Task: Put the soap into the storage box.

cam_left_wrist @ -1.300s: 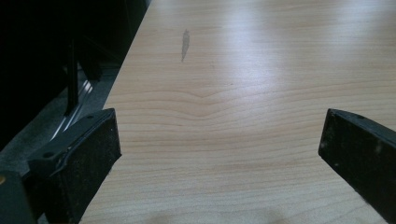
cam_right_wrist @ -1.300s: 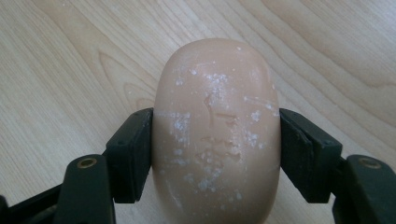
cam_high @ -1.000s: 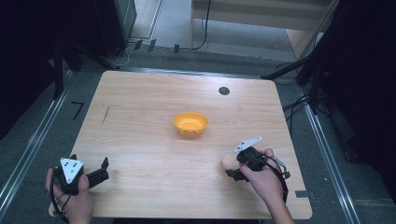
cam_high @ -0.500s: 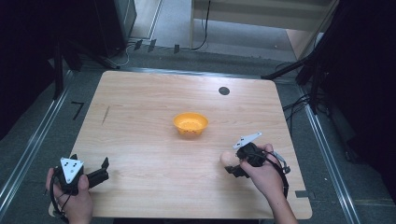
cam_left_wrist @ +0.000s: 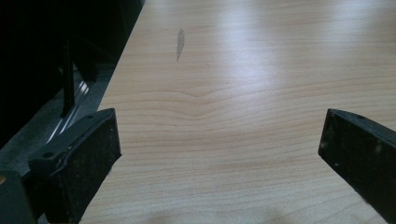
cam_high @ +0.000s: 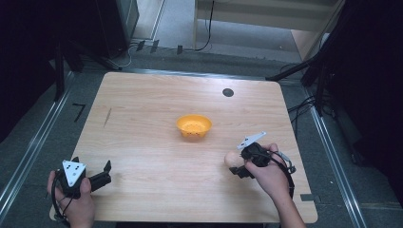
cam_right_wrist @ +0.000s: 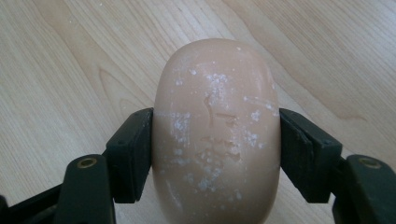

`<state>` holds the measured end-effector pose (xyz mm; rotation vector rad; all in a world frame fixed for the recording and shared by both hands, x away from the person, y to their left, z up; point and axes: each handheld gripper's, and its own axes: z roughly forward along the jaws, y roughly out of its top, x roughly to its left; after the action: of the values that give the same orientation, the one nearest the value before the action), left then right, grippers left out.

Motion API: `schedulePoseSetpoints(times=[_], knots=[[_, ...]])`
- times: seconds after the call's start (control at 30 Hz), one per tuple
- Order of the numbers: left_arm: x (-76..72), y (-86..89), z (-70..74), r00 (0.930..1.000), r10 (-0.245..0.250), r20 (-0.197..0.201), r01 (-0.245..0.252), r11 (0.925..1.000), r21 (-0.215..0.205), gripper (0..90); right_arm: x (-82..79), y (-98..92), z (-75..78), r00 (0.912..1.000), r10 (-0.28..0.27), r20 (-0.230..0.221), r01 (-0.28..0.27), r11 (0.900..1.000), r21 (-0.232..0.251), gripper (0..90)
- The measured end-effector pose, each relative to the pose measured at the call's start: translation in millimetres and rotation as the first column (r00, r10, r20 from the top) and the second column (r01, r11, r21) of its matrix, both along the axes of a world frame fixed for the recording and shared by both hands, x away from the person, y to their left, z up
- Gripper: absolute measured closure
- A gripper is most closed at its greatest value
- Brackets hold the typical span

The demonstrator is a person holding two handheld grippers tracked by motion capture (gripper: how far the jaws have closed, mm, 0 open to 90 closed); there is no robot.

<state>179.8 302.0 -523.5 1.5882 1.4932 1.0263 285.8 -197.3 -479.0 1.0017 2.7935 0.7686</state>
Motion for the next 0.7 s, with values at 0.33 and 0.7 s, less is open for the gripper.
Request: schedulePoseSetpoints(times=[0.33, 0.7], knots=[[-0.3, -0.4, 0.1, 1.0, 0.001, -0.002, -0.001, 1.0, 0.004, 0.0, 8.2, 0.2, 3.1, 0.9999, 0.011, 0.002, -0.011, 1.0, 0.019, 33.5], [-0.2, -0.7, 0.1, 1.0, -0.002, -0.003, 0.002, 1.0, 0.005, 0.0, 14.4, 0.4, 6.9, 0.9999, 0.014, 0.007, -0.015, 1.0, 0.016, 33.5]])
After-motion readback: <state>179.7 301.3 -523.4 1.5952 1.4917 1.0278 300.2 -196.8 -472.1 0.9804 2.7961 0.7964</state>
